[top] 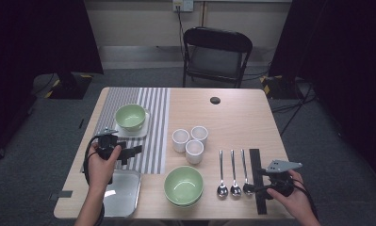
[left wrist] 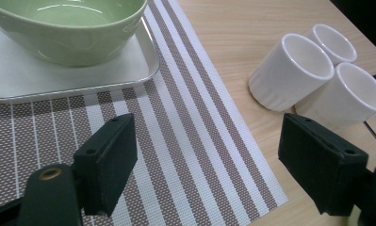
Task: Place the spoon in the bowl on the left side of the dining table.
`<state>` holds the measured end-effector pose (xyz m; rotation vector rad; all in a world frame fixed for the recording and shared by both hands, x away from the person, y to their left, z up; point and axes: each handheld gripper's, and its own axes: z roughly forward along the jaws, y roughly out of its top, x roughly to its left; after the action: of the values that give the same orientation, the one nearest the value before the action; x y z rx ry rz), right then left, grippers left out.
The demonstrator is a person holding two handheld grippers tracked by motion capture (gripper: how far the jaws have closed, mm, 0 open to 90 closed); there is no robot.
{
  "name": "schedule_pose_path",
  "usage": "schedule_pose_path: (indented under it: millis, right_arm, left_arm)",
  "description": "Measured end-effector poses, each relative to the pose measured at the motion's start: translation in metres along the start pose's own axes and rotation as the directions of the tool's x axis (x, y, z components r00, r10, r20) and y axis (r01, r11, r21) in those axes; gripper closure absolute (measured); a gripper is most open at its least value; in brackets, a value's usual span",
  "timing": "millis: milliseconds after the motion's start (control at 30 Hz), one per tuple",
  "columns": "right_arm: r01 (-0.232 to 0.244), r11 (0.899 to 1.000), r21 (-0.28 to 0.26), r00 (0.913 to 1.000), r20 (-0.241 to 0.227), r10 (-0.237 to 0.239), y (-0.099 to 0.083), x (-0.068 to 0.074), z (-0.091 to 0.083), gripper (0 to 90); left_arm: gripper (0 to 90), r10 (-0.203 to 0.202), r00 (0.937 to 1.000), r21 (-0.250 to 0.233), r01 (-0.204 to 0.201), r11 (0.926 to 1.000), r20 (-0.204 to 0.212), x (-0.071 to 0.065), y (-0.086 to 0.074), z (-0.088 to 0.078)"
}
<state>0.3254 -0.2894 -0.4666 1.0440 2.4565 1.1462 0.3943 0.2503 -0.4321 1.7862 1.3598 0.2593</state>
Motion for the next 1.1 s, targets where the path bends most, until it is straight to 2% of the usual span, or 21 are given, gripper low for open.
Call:
schedule_pose_path:
  millis: [233,600,967,1100]
  right_arm:
    - [0.033,0.999,0.014,0.9994,-0.011,-0.032,-0.004,0.005,0.002,22.0]
    - [0.013,1.000,0.012,0.9994,-0.032,-0.013,-0.009,0.004,0.001,26.2]
    - [0.044,0.998,0.040,0.9980,-0.047,-0.042,-0.013,0.008,0.002,26.4]
    - [0.051,0.997,0.060,0.9981,-0.039,-0.048,-0.015,0.008,0.003,28.3]
  left_arm:
    - [20.2,0.002,1.0000,0.000,-0.002,1.0000,-0.007,0.000,0.000,-0.001]
    - [20.3,0.002,1.0000,-0.002,-0.002,1.0000,-0.004,-0.003,0.001,-0.001]
    - [20.4,-0.001,1.0000,-0.005,0.001,1.0000,0.006,-0.003,0.002,0.000]
    - [20.3,-0.004,1.0000,-0.004,0.004,1.0000,0.007,-0.003,0.002,0.001]
